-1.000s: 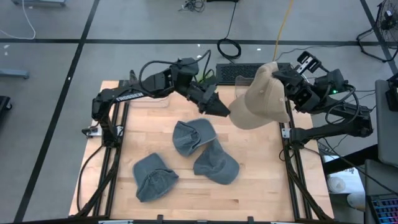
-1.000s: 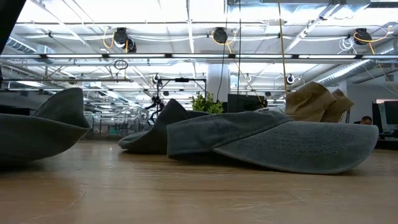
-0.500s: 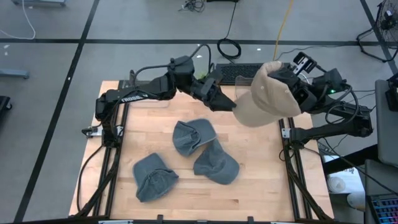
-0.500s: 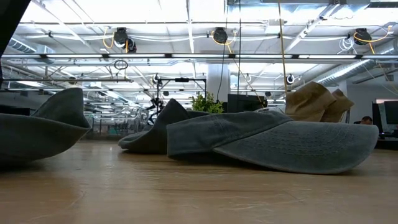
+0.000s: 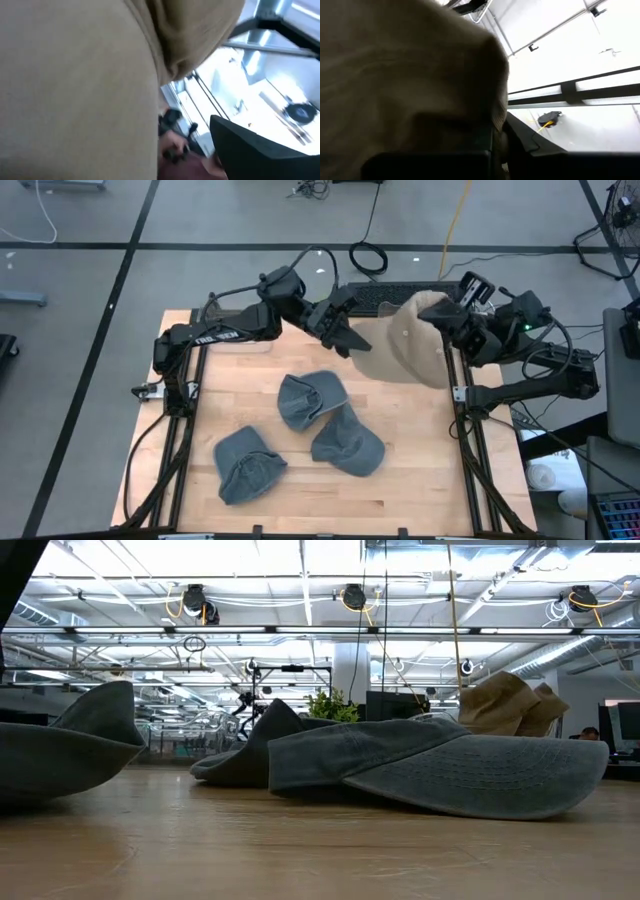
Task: Pick & Place hat
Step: Put the brown cap into the right transparent bin
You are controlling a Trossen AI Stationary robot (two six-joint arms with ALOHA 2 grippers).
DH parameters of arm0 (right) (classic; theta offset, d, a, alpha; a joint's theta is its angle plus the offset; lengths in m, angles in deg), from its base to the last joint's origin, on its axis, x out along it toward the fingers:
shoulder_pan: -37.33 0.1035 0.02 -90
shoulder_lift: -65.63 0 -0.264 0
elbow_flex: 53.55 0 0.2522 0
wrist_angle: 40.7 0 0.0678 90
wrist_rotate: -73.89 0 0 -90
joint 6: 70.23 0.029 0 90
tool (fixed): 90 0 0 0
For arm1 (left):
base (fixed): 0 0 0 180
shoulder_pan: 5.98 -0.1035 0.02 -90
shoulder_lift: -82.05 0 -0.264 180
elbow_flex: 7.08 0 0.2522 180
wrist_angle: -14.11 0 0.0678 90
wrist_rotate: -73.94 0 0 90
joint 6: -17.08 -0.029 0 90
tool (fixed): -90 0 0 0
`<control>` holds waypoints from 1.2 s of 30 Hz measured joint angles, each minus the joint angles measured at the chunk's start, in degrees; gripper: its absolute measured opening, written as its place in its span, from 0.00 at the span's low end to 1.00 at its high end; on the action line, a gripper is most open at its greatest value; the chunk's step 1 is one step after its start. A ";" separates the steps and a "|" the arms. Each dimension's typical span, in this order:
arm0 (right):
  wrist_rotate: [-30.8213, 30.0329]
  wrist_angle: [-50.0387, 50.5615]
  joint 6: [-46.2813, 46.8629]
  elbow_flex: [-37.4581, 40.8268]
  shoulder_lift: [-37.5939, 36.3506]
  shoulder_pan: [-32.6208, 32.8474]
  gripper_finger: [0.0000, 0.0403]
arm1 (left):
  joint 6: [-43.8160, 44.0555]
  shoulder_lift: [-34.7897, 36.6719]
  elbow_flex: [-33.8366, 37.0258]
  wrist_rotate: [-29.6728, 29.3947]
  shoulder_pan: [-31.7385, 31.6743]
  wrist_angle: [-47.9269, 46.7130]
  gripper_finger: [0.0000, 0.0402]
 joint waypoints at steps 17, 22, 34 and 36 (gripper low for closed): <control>-0.08 -1.41 5.10 0.02 -1.19 0.00 0.03 | -0.33 0.00 0.00 4.02 -2.69 -0.30 0.32; -1.73 0.67 8.39 0.03 -0.94 0.00 0.03 | -1.91 0.00 0.00 7.72 -4.51 -0.09 0.06; -9.32 9.09 28.54 0.07 -1.99 -0.01 0.24 | -7.30 1.38 -0.07 19.38 -8.16 1.69 0.04; -9.21 8.12 30.84 0.07 -2.64 0.00 0.28 | -7.24 2.21 -0.07 20.72 -9.59 0.26 0.04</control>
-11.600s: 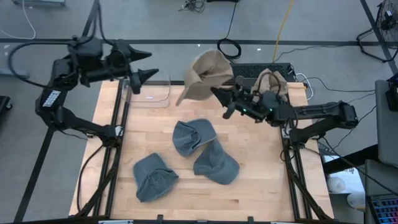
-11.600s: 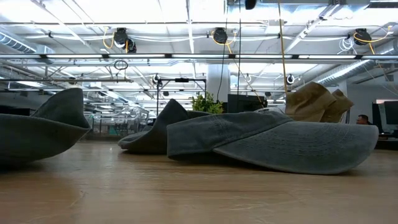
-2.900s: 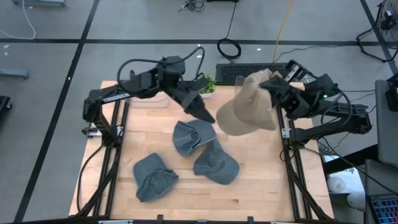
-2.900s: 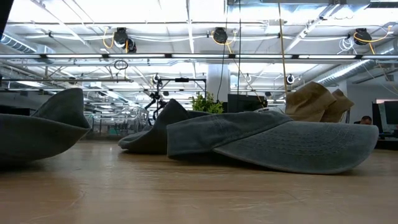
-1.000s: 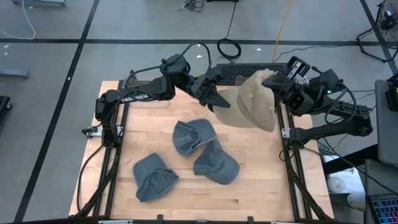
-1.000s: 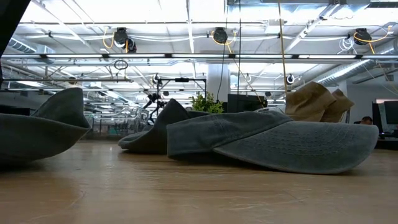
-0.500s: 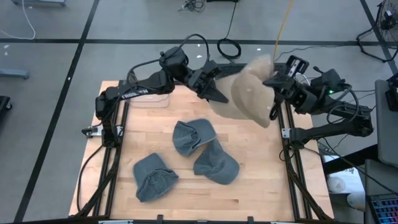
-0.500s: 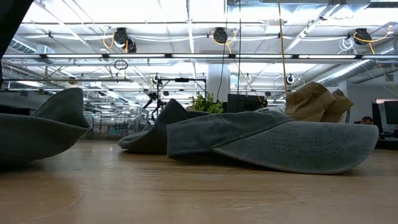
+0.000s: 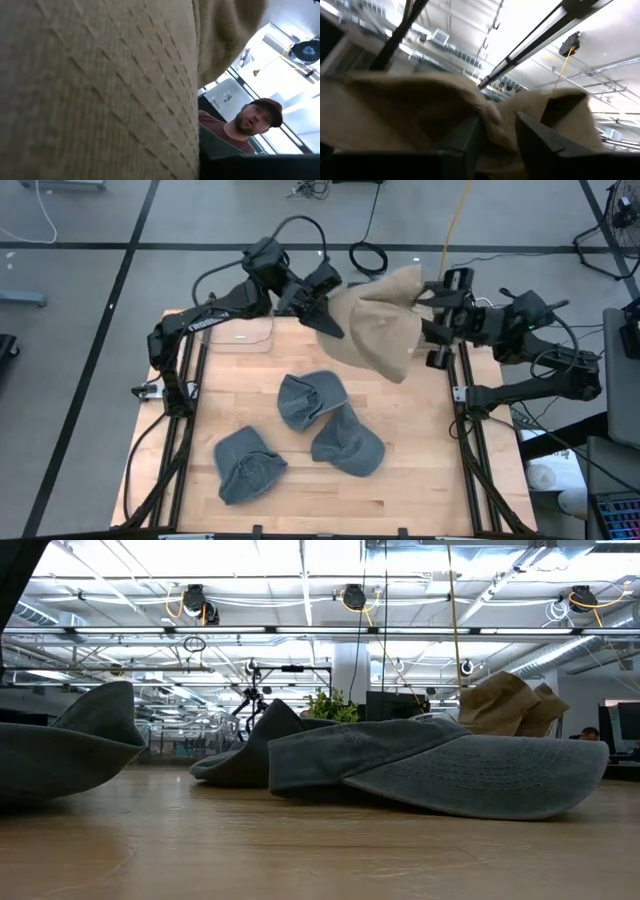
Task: Pick & Place hat
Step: Put the brown cap into the right transparent bin
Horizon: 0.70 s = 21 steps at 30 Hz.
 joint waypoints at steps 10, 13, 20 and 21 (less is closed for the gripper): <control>-6.25 4.25 20.54 0.00 -4.47 0.00 0.45 | -8.79 4.03 0.00 4.56 -8.55 -3.37 0.04; -12.86 7.47 35.22 0.00 -4.45 0.00 0.45 | -17.12 6.27 0.00 4.15 -10.87 -5.59 0.04; -16.37 10.12 43.56 0.00 -1.65 -0.07 0.45 | -42.36 13.53 0.00 -3.92 -14.39 -28.07 0.04; -16.39 10.06 43.59 0.00 -0.98 -0.07 0.45 | -47.61 14.90 0.00 -6.53 -14.90 -33.82 0.04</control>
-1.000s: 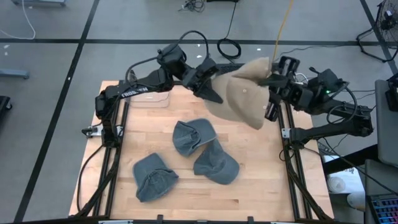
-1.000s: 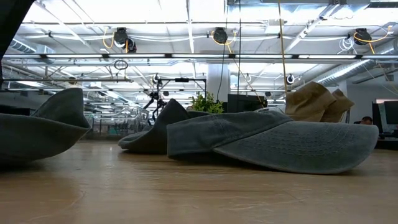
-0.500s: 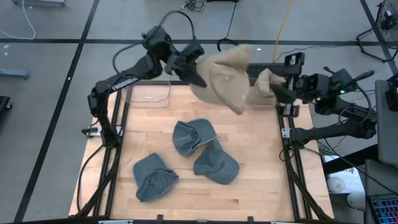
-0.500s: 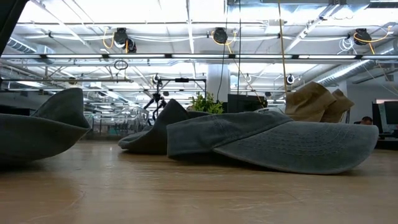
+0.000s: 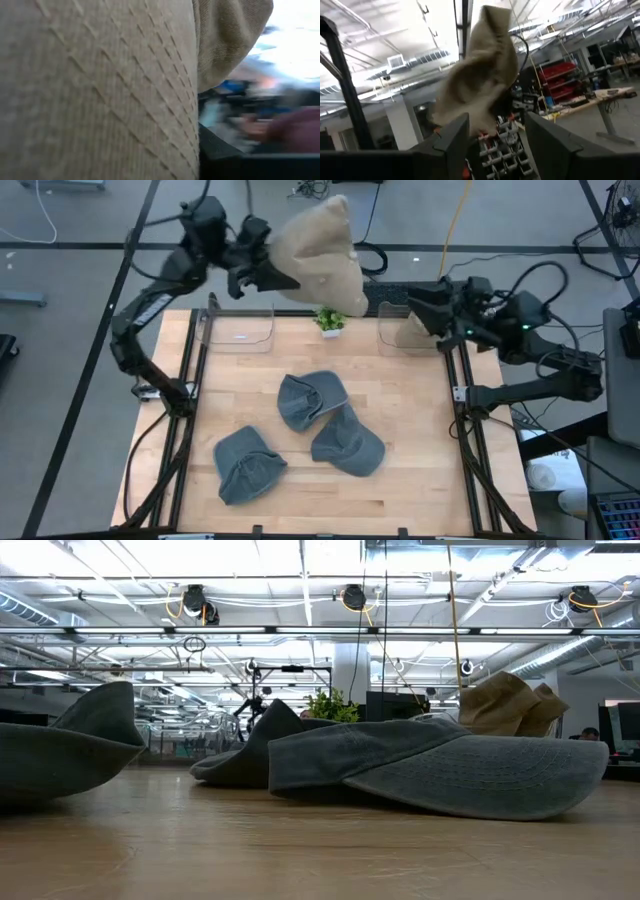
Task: Pick & Place hat
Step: Put the brown cap into the right transparent bin
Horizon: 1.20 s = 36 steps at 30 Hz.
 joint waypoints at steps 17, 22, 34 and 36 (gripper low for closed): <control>4.20 -0.78 9.36 -0.02 11.09 -3.35 0.76 | -39.58 15.85 0.00 -43.32 9.71 -45.03 0.04; 7.63 -0.48 11.55 -0.02 13.41 -4.35 0.79 | -41.52 16.59 0.00 -49.39 13.26 -50.11 0.04; -0.57 -13.18 -2.98 -0.02 19.07 -3.10 0.78 | -40.99 17.50 2.55 -52.09 18.14 -49.68 0.04; 3.26 -14.41 0.96 -0.02 19.42 -3.31 0.78 | -40.54 18.50 5.82 -56.61 19.75 -49.42 0.04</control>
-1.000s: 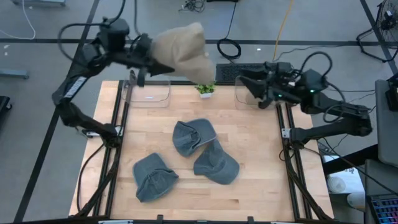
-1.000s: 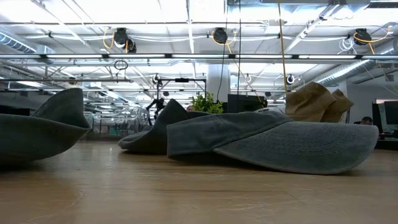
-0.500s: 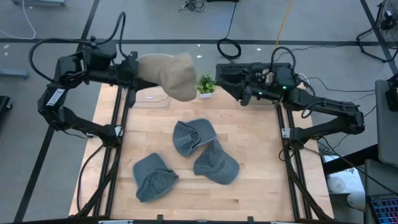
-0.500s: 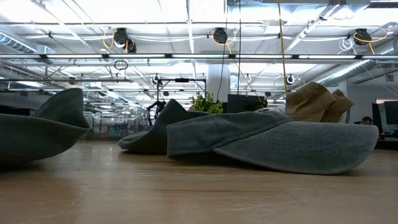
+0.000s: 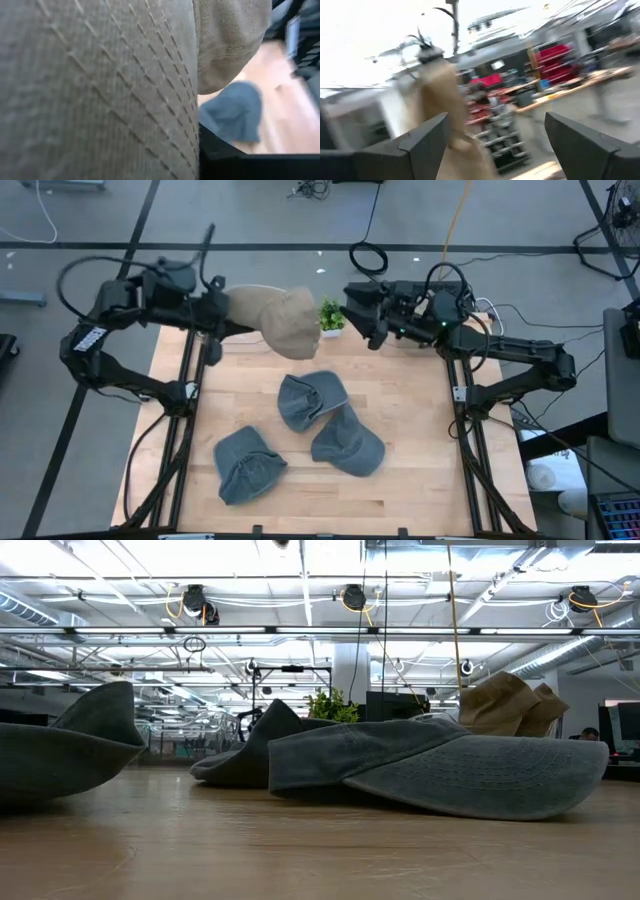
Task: Pick & Place hat
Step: Put the brown cap into the right transparent bin
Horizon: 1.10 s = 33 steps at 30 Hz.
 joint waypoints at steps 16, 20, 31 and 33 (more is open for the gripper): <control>11.86 7.87 6.52 -0.02 2.19 2.22 0.78 | 6.20 8.17 24.08 -7.01 1.68 26.73 0.04; 11.85 8.87 5.58 -0.02 2.19 2.84 0.78 | 6.71 8.00 24.19 -9.14 2.95 27.96 0.04; 11.93 2.44 4.99 -0.02 2.16 2.87 0.66 | 8.72 8.11 24.19 -13.71 6.27 28.54 0.04; 11.93 1.68 5.71 -0.02 2.16 2.87 0.62 | 9.41 8.09 24.19 -15.07 6.48 28.54 0.04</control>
